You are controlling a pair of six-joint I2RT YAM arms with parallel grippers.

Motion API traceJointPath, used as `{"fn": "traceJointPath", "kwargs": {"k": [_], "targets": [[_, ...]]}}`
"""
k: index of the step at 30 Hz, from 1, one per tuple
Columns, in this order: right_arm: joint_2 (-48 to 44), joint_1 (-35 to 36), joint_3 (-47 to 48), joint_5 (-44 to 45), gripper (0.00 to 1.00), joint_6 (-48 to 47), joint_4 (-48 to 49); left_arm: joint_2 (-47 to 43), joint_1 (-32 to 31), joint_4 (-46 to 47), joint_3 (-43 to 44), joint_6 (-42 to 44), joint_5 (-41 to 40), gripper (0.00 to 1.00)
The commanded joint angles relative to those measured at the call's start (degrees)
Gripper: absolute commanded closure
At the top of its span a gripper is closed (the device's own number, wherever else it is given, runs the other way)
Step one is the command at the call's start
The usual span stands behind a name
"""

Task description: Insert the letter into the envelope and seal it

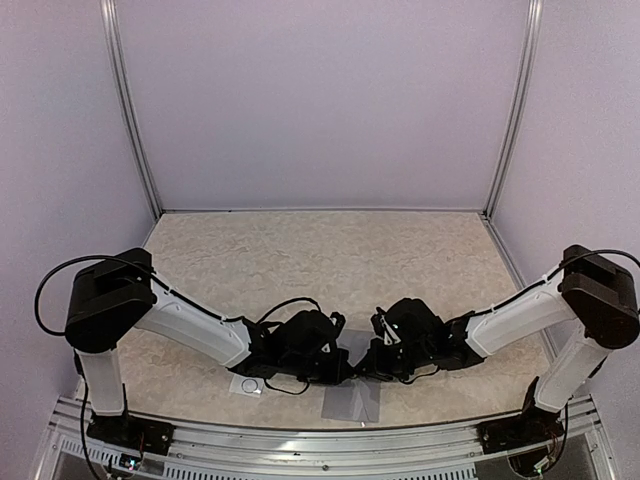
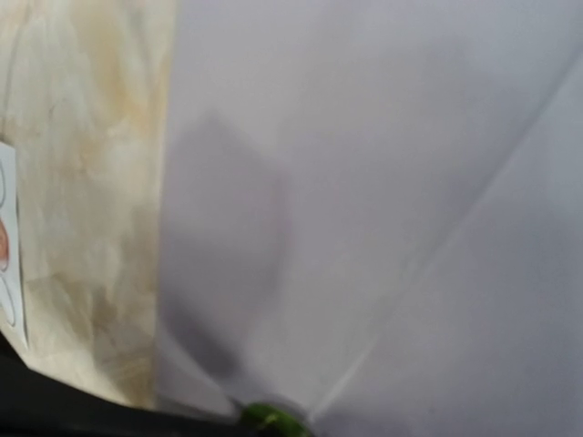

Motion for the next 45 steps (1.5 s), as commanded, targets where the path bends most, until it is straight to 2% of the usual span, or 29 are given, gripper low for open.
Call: {"fn": "traceJointPath", "kwargs": {"k": [1,14,31,40,45], "targets": [[1.92,0.60,-1.20,-0.08,1.00,1.87,-2.55,2.94,-0.57,-11.02,-2.53,0.37,-0.72,1.00],[0.85,1.06,-2.99,-0.46,1.00,3.52,-9.14,3.29,-0.57,-11.30,-2.72,-0.20,-1.04,1.00],[-0.49,1.24,-4.30,0.39,1.00,4.39,-12.22,2.78,-0.52,-11.38,-3.07,-0.48,-1.55,1.00],[-7.56,1.24,-5.54,3.11,1.00,4.39,-16.19,-1.33,-0.54,-11.20,-3.81,0.40,-4.78,1.00],[-18.06,1.22,-7.22,5.48,1.00,1.31,-15.88,-9.01,-0.50,-12.67,-2.95,2.45,-7.08,0.90]]}}
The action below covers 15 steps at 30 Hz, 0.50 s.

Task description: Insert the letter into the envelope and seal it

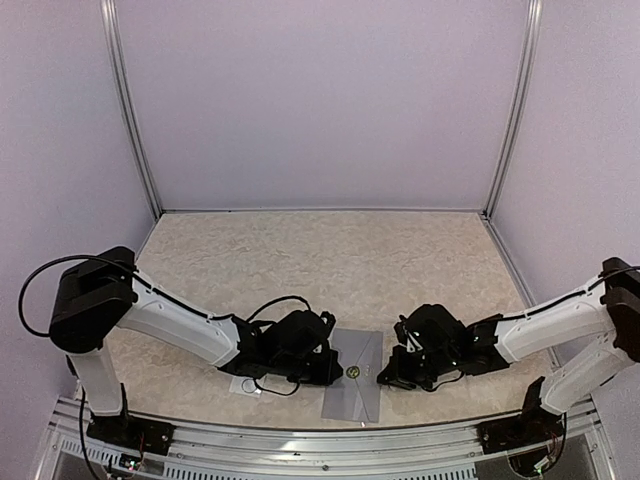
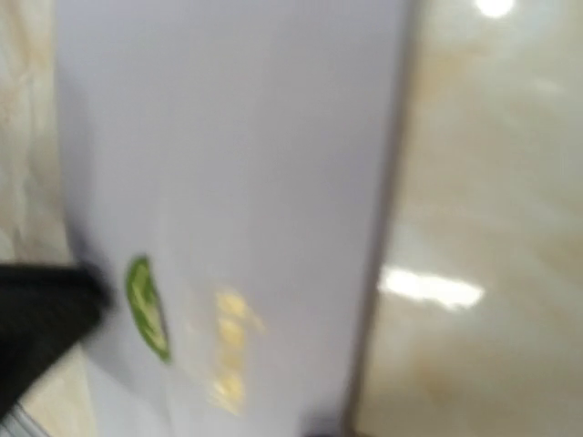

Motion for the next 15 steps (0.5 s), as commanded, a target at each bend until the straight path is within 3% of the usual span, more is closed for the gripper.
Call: {"fn": "traceJointPath", "kwargs": {"k": [1,2,5,12,15], "targets": [[-10.49,0.50,-1.80,4.10,1.00,-3.90,-6.10,-6.34,-0.20,-9.44,-0.61,2.71,-4.44,0.87],[-12.81,0.44,-1.52,4.70,0.99,-5.24,-6.66,-8.31,-0.06,-10.60,-0.26,3.12,-5.22,0.83],[-17.99,-0.23,0.48,6.93,0.83,-9.46,-9.60,-11.25,0.81,-12.32,0.60,4.51,-6.78,0.68],[-19.60,-7.98,3.94,5.89,0.28,-20.55,-12.18,-13.68,8.63,-9.57,-0.22,11.13,-6.98,0.23],[-18.63,-13.42,5.67,6.62,0.10,-28.05,-12.20,-16.21,14.91,-7.03,-2.63,14.88,-9.29,0.15]]}}
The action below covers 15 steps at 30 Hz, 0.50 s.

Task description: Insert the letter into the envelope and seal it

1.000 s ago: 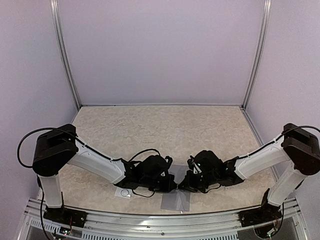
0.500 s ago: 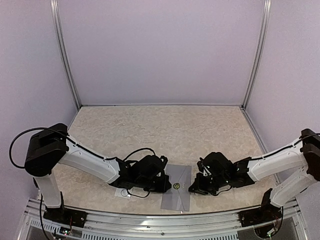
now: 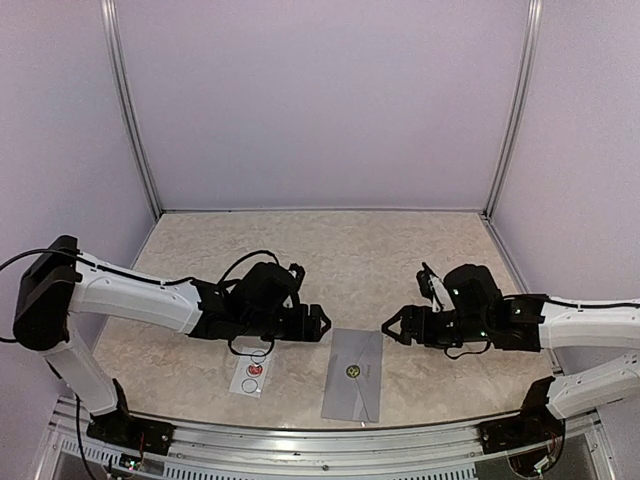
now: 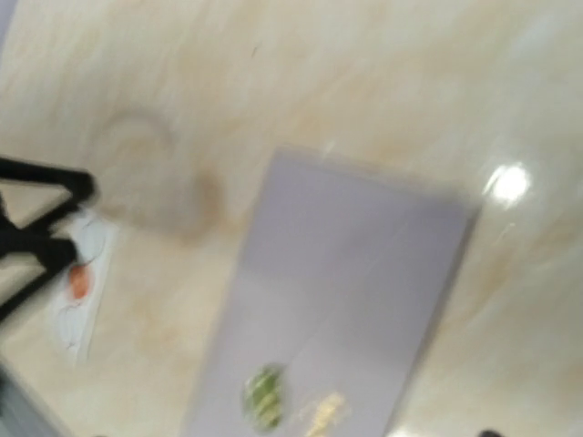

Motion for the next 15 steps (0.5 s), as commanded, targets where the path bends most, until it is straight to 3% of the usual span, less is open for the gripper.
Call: {"fn": "traceJointPath", "kwargs": {"k": [1,4,11,15], "targets": [[1.26,-7.55,3.38,1.37,0.06,-13.19,-2.12,-4.70,8.94,3.00,-3.51,7.36,-4.34,0.14],[1.71,-15.32,4.28,1.07,0.01,-20.17,-1.31,-10.23,18.67,7.00,-9.04,10.52,-5.83,0.11],[-0.69,-38.83,2.90,-3.39,0.00,-33.16,4.66,-27.83,45.03,16.05,-23.90,18.05,-8.18,0.04],[-2.69,-49.40,0.31,-4.00,0.01,-37.27,13.48,-39.07,54.83,20.83,-30.94,21.82,-11.57,0.01]]}}
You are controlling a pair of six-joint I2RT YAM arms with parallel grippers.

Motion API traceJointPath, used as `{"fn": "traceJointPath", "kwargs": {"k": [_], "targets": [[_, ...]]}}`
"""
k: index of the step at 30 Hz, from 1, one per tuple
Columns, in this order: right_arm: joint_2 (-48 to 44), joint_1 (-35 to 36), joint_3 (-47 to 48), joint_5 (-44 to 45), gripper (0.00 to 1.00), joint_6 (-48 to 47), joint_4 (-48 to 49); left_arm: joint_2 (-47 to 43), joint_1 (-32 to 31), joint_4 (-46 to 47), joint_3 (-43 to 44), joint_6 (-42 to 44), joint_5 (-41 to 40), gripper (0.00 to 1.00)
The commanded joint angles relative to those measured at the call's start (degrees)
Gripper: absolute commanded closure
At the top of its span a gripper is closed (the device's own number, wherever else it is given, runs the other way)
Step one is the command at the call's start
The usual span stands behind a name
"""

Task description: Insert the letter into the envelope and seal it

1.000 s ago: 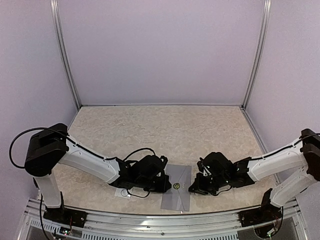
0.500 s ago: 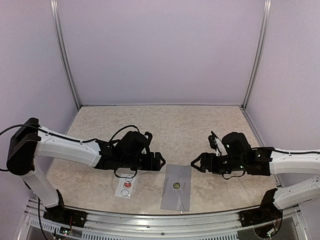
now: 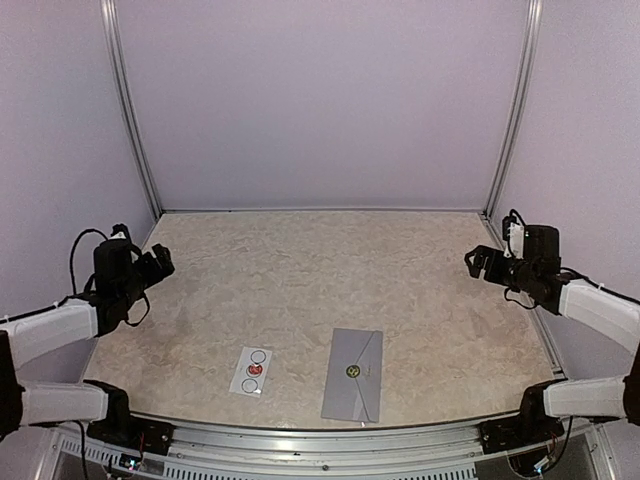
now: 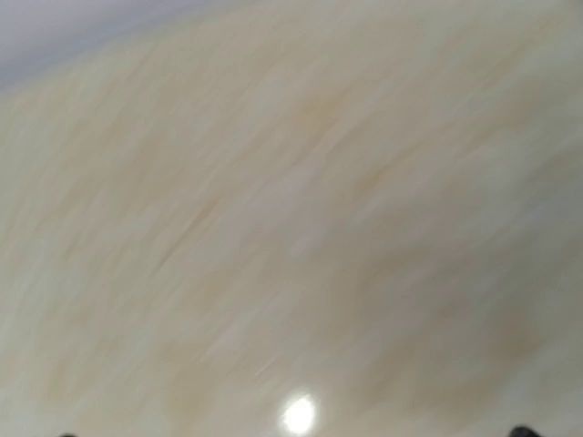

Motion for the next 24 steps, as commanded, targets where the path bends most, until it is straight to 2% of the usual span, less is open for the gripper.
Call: {"fn": "traceJointPath", "kwargs": {"k": [1,5,9,15,24], "targets": [[-3.18,-8.34,-3.24,-0.29,0.00,-8.94,12.07,-11.03,7.62,9.13,-7.18,7.39,-4.77,0.01],[-3.84,-10.71,-9.82,4.03,0.00,-12.21,25.72,-15.15,9.65,21.73,-15.65,12.78,-6.22,0.01],[-3.34,-10.74,-17.32,7.77,0.01,-14.43,38.78,-10.17,9.70,28.89,-18.70,15.38,-6.62,0.01],[-0.91,-10.73,-21.59,8.24,0.01,-16.24,45.20,-4.93,9.64,29.79,-17.30,17.05,-5.10,0.01],[-0.95,-10.73,-22.19,9.53,0.01,-16.26,47.01,-5.55,9.64,30.76,-18.00,16.76,-5.40,0.01]]}}
